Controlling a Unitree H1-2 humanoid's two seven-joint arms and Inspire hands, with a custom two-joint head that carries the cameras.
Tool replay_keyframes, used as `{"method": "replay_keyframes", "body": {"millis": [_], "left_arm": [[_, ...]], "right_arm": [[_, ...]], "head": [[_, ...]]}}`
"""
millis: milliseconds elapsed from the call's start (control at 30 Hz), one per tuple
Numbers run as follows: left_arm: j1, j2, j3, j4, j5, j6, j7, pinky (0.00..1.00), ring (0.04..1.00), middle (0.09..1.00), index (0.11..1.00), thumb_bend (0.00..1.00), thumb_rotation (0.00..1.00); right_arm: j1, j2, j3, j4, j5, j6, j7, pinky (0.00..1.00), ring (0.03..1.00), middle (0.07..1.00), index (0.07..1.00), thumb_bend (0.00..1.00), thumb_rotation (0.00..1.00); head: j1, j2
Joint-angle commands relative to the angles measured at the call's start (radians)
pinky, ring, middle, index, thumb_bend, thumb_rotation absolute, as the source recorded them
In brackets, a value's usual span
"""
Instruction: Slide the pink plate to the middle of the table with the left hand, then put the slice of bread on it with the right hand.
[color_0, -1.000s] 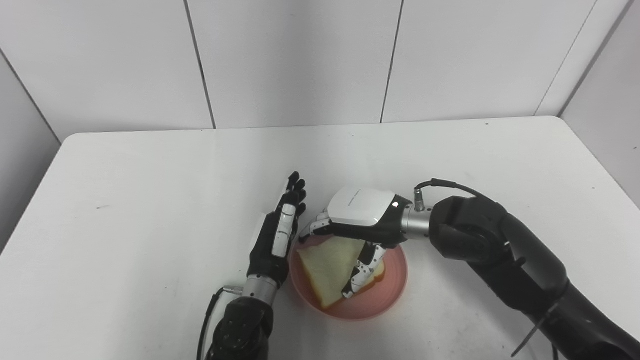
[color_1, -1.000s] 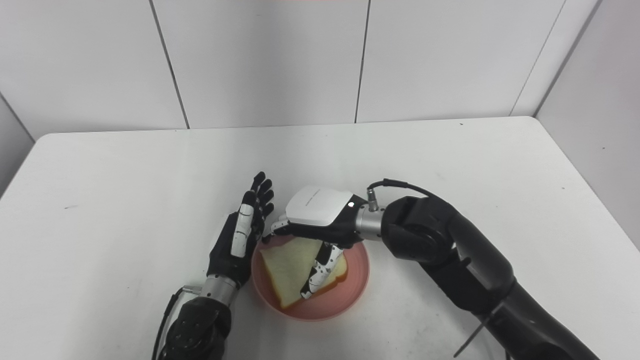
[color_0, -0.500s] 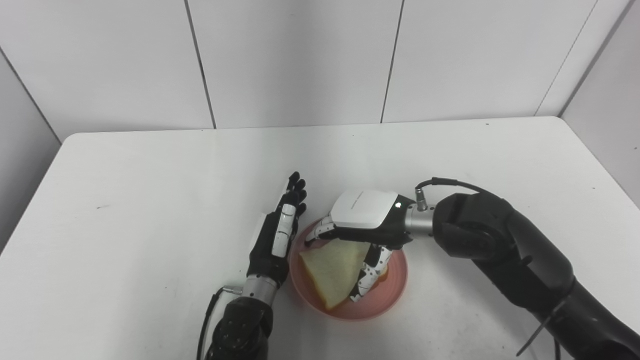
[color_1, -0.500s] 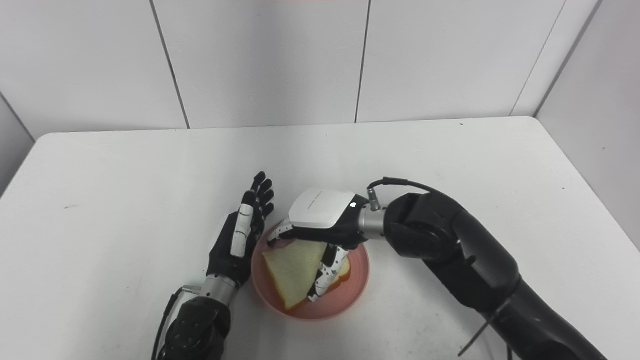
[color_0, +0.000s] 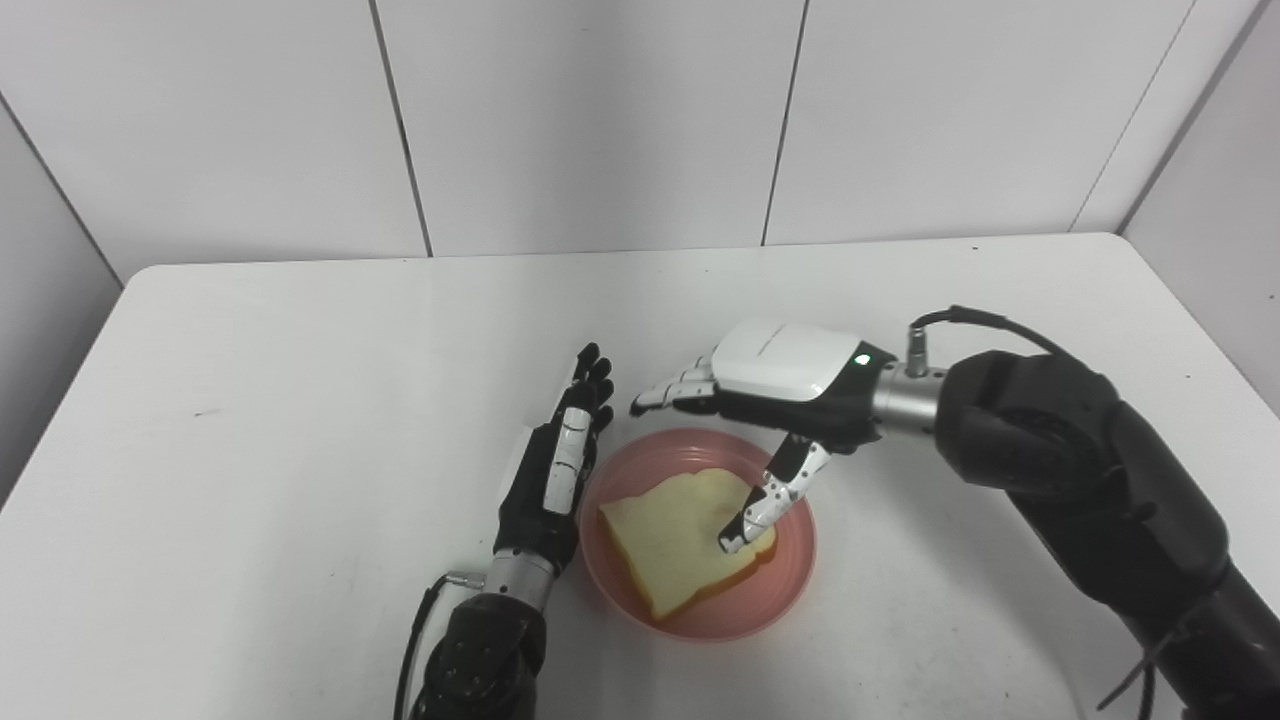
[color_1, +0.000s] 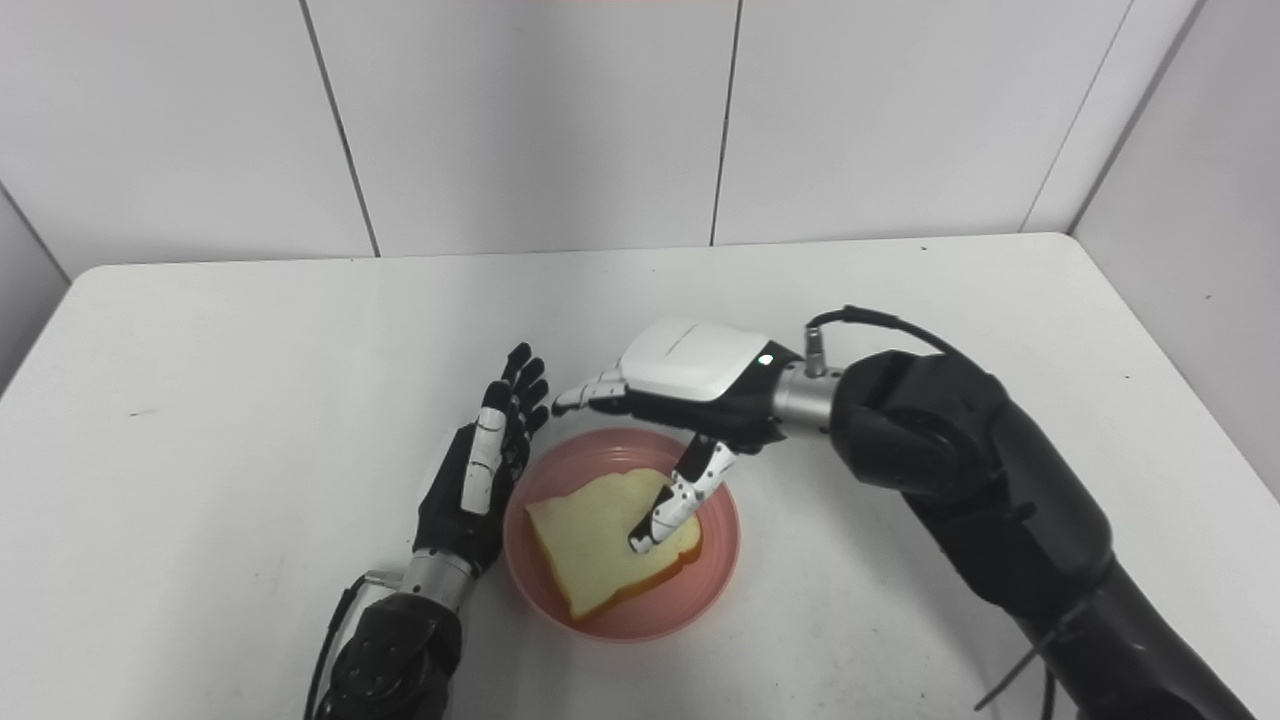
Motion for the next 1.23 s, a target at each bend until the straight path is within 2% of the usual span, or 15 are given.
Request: {"method": "replay_keyframes", "body": {"millis": [0, 100, 167, 233, 300, 400, 500, 667, 733, 833, 967, 1067, 1200], "left_arm": [[0.014, -0.007, 0.004, -0.015, -0.007, 0.021, -0.002, 1.0, 1.0, 0.993, 0.984, 0.81, 1.0], [0.02, -0.003, 0.007, -0.028, -0.007, 0.038, -0.001, 1.0, 1.0, 0.994, 0.98, 0.82, 1.0], [0.022, 0.0, 0.01, -0.032, -0.007, 0.04, -0.001, 1.0, 1.0, 0.995, 0.978, 0.82, 1.0], [0.025, 0.003, 0.014, -0.035, -0.009, 0.037, -0.003, 1.0, 1.0, 0.997, 0.977, 0.83, 1.0], [0.029, 0.003, 0.019, -0.041, -0.012, 0.033, -0.004, 1.0, 1.0, 0.997, 0.979, 0.82, 1.0], [0.035, -0.001, 0.024, -0.054, -0.016, 0.022, -0.002, 1.0, 1.0, 0.997, 0.984, 0.81, 1.0], [0.039, -0.005, 0.032, -0.054, -0.017, -0.027, 0.003, 1.0, 1.0, 0.998, 0.99, 0.78, 1.0], [0.048, -0.006, 0.048, -0.053, -0.036, -0.075, -0.006, 1.0, 1.0, 1.0, 0.999, 0.77, 1.0], [0.057, -0.005, 0.051, -0.061, -0.034, -0.087, -0.004, 1.0, 1.0, 1.0, 1.0, 0.77, 1.0], [0.068, -0.003, 0.055, -0.071, -0.031, -0.095, -0.001, 1.0, 1.0, 1.0, 1.0, 0.78, 1.0], [0.085, 0.004, 0.053, -0.092, -0.015, -0.102, 0.004, 1.0, 1.0, 1.0, 1.0, 0.77, 1.0], [0.1, 0.01, 0.05, -0.111, -0.004, -0.111, 0.007, 1.0, 1.0, 1.0, 1.0, 0.74, 1.0], [0.125, 0.021, 0.042, -0.142, 0.018, -0.112, 0.01, 1.0, 1.0, 1.0, 1.0, 0.7, 1.0]], "right_arm": [[0.012, -0.001, -0.068, -0.036, 0.056, 0.055, -0.062, 0.79, 0.832, 0.851, 0.862, 0.92, 0.61], [0.076, 0.024, -0.143, -0.029, 0.097, 0.068, -0.147, 0.72, 0.8, 0.821, 0.84, 0.81, 0.57], [0.119, 0.047, -0.184, -0.01, 0.127, 0.053, -0.211, 0.65, 0.776, 0.811, 0.834, 0.75, 0.56], [0.161, 0.075, -0.218, 0.018, 0.167, 0.03, -0.275, 0.62, 0.759, 0.813, 0.844, 0.68, 0.59], [0.201, 0.104, -0.24, 0.045, 0.197, 0.017, -0.33, 0.62, 0.762, 0.825, 0.858, 0.67, 0.65], [0.244, 0.135, -0.245, 0.074, 0.216, -0.001, -0.392, 0.65, 0.786, 0.86, 0.897, 0.65, 0.78], [0.29, 0.185, -0.25, 0.092, 0.233, 0.016, -0.456, 0.7, 0.803, 0.874, 0.929, 0.61, 0.86], [0.342, 0.261, -0.253, 0.111, 0.285, 0.059, -0.516, 0.73, 0.824, 0.898, 0.949, 0.56, 0.88], [0.363, 0.298, -0.251, 0.121, 0.322, 0.079, -0.532, 0.77, 0.857, 0.918, 0.97, 0.56, 0.94], [0.381, 0.342, -0.243, 0.144, 0.353, 0.079, -0.559, 0.8, 0.894, 0.945, 0.99, 0.56, 0.96], [0.405, 0.39, -0.222, 0.163, 0.309, 0.081, -0.616, 0.89, 0.922, 0.955, 1.0, 0.62, 1.0], [0.427, 0.439, -0.226, 0.176, 0.317, 0.081, -0.668, 0.96, 0.962, 0.973, 1.0, 0.64, 1.0], [0.447, 0.503, -0.237, 0.202, 0.312, 0.058, -0.752, 1.0, 0.998, 0.991, 1.0, 0.64, 1.0]], "head": [[0.005, -0.001], [0.015, -0.004], [0.027, -0.007], [0.041, -0.012], [0.05, -0.017], [0.056, -0.021], [0.066, -0.023], [0.076, -0.035], [0.08, -0.04], [0.084, -0.044], [0.085, -0.046], [0.083, -0.044], [0.081, -0.047]]}}
